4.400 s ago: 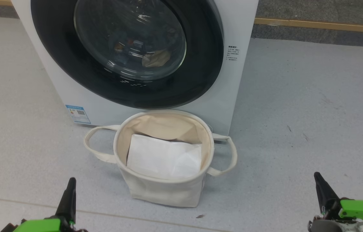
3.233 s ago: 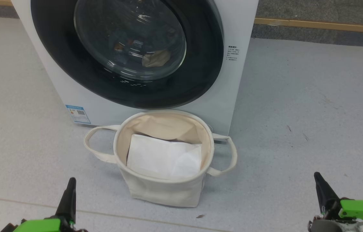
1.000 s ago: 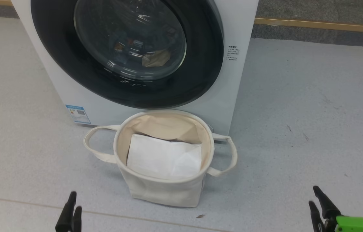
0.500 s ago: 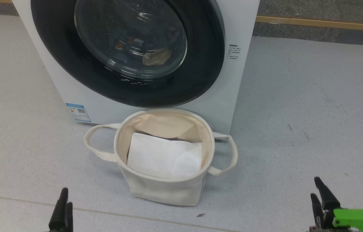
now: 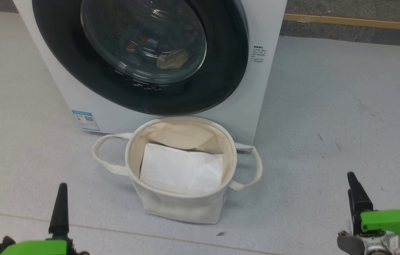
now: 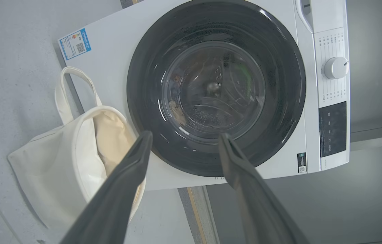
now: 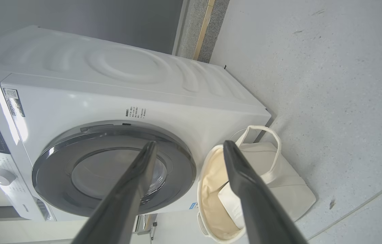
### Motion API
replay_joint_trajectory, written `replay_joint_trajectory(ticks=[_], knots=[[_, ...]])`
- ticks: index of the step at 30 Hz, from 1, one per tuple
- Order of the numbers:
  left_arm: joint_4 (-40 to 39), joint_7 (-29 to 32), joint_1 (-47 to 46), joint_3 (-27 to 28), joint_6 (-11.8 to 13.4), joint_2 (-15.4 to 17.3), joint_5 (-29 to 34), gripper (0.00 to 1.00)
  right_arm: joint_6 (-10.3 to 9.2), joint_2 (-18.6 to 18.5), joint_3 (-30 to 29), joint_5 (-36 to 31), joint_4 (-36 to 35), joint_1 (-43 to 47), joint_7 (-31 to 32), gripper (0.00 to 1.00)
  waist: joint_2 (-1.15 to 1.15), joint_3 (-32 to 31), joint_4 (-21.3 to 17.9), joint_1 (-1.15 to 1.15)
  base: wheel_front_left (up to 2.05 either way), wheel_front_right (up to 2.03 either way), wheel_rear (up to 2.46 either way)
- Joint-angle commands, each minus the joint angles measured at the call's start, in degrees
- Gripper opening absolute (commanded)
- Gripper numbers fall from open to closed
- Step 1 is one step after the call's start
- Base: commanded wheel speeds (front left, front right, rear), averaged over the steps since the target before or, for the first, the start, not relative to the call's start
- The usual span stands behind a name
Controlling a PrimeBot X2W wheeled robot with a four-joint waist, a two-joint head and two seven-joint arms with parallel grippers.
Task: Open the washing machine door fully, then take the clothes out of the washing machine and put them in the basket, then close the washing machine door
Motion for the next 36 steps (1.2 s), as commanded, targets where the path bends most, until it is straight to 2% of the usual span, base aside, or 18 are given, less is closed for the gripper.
replay_joint_trajectory(ticks=[1,11,16,29,36], knots=[[-3.2,-0.7,-3.0,0.6,0.0,0.4,2.3,1.0,0.01,-0.3,0.7,-2.2,-2.7,-3.5,-0.8,1.0,0.0,0.1,0.0,-0.01,0.0,0.0,0.0],[-8.4,-2.4,-3.3,-1.2,0.3,0.5,14.4,1.0,0.01,-0.7,4.0,-13.3,-4.3,-5.6,-2.4,1.0,0.0,0.4,0.2,-0.01,0.0,0.0,0.0],[-10.1,-3.2,-3.3,-2.9,1.1,1.8,20.8,1.0,0.01,-1.2,5.2,-19.5,-4.7,-6.8,-3.3,1.0,0.0,0.7,0.2,-0.01,0.0,0.0,0.0],[-12.3,-5.4,-3.9,-11.2,7.7,8.1,32.9,1.0,0.01,-0.8,6.9,-32.0,-5.4,-8.8,-5.4,1.0,0.0,1.1,0.3,-0.01,0.0,0.0,0.0],[-12.3,-6.4,-4.6,-15.3,11.2,11.3,37.3,1.0,0.01,-0.6,7.9,-37.8,-4.9,-9.4,-6.5,1.0,0.0,1.3,0.4,-0.01,0.0,0.0,0.0]])
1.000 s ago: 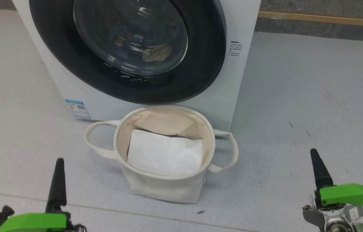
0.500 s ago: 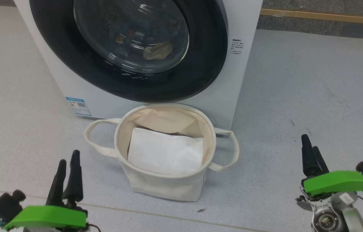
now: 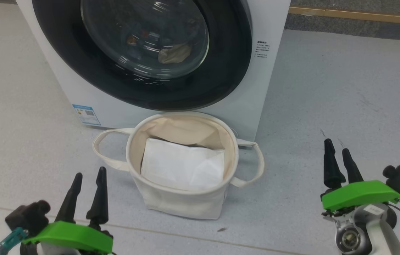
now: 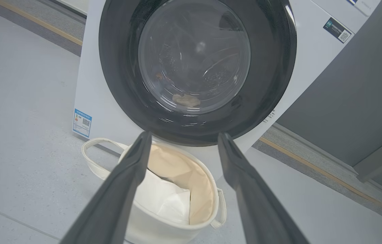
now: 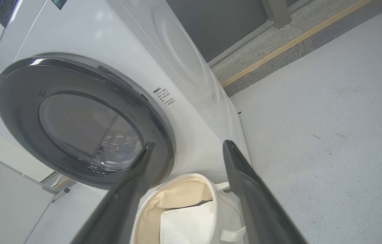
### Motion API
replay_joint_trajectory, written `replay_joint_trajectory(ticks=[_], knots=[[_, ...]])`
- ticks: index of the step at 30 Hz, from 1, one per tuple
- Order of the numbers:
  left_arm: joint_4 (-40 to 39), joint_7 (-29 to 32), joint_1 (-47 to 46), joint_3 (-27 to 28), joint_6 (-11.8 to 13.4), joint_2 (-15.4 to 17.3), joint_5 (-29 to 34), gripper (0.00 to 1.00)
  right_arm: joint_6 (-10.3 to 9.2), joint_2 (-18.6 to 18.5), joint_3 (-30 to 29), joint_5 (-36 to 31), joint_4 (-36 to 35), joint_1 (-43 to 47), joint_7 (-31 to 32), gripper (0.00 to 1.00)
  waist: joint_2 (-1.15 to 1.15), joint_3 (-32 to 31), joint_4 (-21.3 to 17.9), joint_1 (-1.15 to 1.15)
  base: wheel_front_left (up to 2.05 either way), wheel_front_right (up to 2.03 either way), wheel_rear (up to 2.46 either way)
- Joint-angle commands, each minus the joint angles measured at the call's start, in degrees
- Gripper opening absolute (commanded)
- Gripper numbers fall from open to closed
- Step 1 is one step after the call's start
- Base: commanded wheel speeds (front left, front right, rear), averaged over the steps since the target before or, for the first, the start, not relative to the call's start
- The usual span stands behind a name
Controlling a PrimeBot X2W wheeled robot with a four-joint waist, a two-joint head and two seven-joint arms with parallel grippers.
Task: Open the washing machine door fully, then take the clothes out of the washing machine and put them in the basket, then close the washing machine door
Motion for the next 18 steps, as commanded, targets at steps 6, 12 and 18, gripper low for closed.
replay_joint_trajectory(ticks=[6,12,18], knots=[[-1.0,-2.0,-3.9,-2.9,3.6,3.9,5.3,1.0,0.01,-0.2,2.0,-7.7,-1.5,-4.1,-2.1,1.0,0.0,0.1,0.1,0.0,0.0,0.0,0.0],[-0.8,-3.0,-4.7,-6.3,5.6,5.5,9.1,1.0,0.01,-0.2,3.0,-12.5,-1.7,-4.4,-3.1,1.0,0.0,0.1,0.2,0.0,0.0,0.0,0.0],[-0.8,-4.1,-5.7,-10.2,7.4,7.4,13.9,1.0,0.01,-0.3,4.3,-18.8,-1.0,-4.4,-4.1,1.0,0.0,0.1,0.4,0.0,0.0,0.0,0.0]])
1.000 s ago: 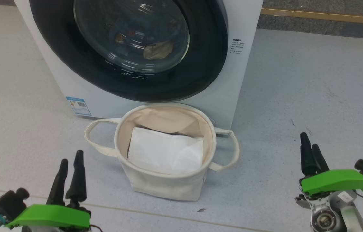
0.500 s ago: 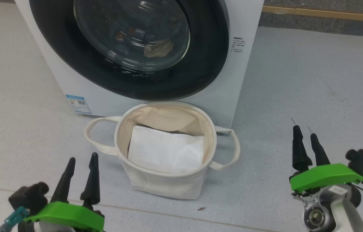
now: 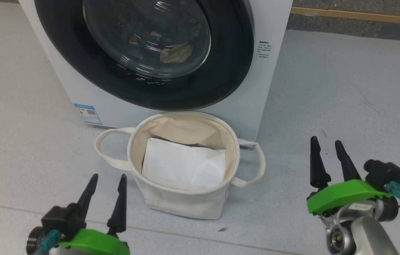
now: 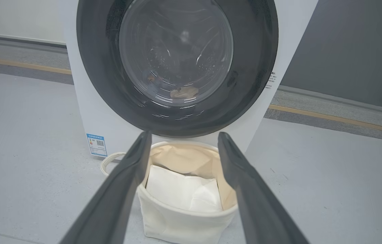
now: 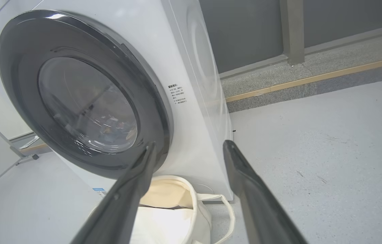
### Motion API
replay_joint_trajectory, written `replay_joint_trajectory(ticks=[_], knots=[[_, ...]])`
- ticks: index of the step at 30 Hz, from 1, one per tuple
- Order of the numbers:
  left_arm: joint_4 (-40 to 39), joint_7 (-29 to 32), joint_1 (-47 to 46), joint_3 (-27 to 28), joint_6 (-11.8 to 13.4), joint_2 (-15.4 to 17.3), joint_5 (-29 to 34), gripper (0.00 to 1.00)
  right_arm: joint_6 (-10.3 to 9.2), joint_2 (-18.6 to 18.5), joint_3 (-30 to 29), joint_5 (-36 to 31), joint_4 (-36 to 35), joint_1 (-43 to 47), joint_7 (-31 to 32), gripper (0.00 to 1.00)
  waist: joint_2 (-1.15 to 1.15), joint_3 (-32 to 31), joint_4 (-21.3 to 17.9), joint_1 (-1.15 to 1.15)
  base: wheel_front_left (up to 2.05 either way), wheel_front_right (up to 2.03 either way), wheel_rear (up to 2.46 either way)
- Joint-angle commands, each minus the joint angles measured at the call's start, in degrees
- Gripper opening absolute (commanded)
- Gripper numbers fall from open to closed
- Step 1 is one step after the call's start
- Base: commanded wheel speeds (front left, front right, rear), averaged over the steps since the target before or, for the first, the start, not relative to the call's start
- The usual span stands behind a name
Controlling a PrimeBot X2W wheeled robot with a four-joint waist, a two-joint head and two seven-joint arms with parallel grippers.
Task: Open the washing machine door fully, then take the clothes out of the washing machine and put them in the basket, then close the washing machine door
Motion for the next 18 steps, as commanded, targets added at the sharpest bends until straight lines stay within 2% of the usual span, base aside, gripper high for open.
replay_joint_trajectory(ticks=[1,11,18], knots=[[-1.9,-1.0,-3.4,0.4,0.8,1.9,2.1,1.0,0.0,-0.3,1.4,-2.8,-1.7,-3.3,-1.2,1.0,0.0,0.0,0.0,0.0,0.0,0.0,0.0],[-2.3,-2.7,-4.3,-4.3,3.8,4.1,7.7,1.0,0.0,-0.3,3.1,-12.2,-1.2,-4.1,-2.9,1.0,0.0,-0.2,0.2,0.0,0.0,0.0,0.0],[-4.2,-3.9,-5.0,-5.5,5.9,5.3,11.3,1.0,0.0,-0.4,3.5,-16.6,-1.3,-4.5,-4.0,1.0,0.0,0.4,0.4,0.0,0.0,0.0,0.0]])
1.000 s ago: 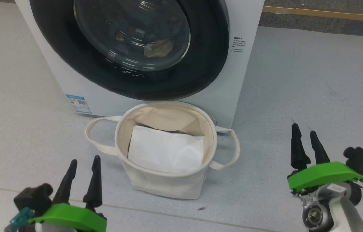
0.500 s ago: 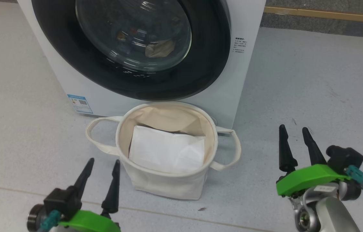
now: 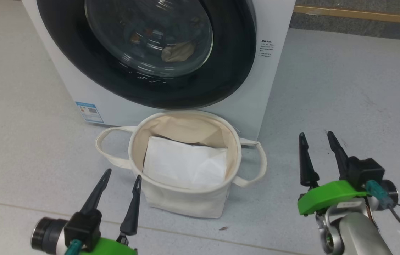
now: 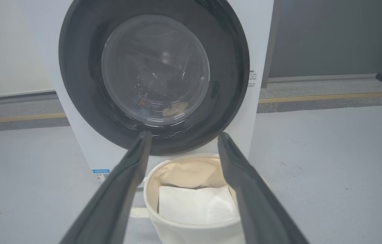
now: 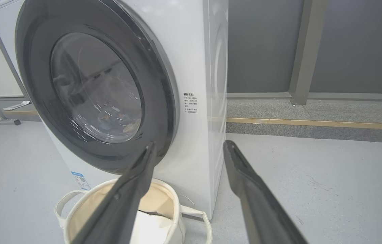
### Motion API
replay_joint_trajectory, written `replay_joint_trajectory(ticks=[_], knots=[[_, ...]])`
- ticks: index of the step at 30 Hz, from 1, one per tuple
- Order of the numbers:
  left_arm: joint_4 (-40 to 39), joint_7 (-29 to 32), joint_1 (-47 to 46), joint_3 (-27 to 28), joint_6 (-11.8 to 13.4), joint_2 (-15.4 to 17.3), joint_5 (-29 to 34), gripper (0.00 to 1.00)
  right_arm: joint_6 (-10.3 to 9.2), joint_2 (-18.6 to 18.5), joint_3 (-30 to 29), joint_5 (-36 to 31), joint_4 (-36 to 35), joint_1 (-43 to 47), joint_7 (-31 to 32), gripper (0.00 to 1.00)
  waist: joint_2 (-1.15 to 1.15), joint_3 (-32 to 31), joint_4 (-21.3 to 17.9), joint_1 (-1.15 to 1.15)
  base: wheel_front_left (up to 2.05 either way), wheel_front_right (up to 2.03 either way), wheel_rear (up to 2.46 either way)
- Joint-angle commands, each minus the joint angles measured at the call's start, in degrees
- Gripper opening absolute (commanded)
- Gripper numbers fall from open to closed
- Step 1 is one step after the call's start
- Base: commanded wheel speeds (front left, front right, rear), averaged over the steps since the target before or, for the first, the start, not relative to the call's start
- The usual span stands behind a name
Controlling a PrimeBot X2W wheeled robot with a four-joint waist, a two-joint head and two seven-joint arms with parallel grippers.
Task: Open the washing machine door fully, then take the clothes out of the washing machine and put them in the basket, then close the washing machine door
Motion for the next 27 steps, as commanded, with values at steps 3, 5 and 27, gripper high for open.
replay_joint_trajectory(ticks=[3,5,27], knots=[[-2.7,-1.0,-3.4,0.7,0.8,2.2,3.0,1.0,0.0,-0.3,1.7,-3.1,-1.7,-3.4,-1.2,1.0,0.0,0.3,0.0,0.0,0.0,0.0,0.0],[-3.0,-1.3,-3.5,0.1,1.0,2.5,4.2,1.0,0.0,-0.3,1.8,-4.5,-1.7,-3.8,-1.5,1.0,0.0,0.6,0.0,0.0,0.0,0.0,0.0],[-3.5,-4.3,-1.2,6.7,-1.1,-2.6,9.7,1.0,0.0,-0.4,5.4,5.1,4.9,-7.2,-4.5,1.0,0.0,2.7,-0.2,0.0,0.0,0.0,0.0]])
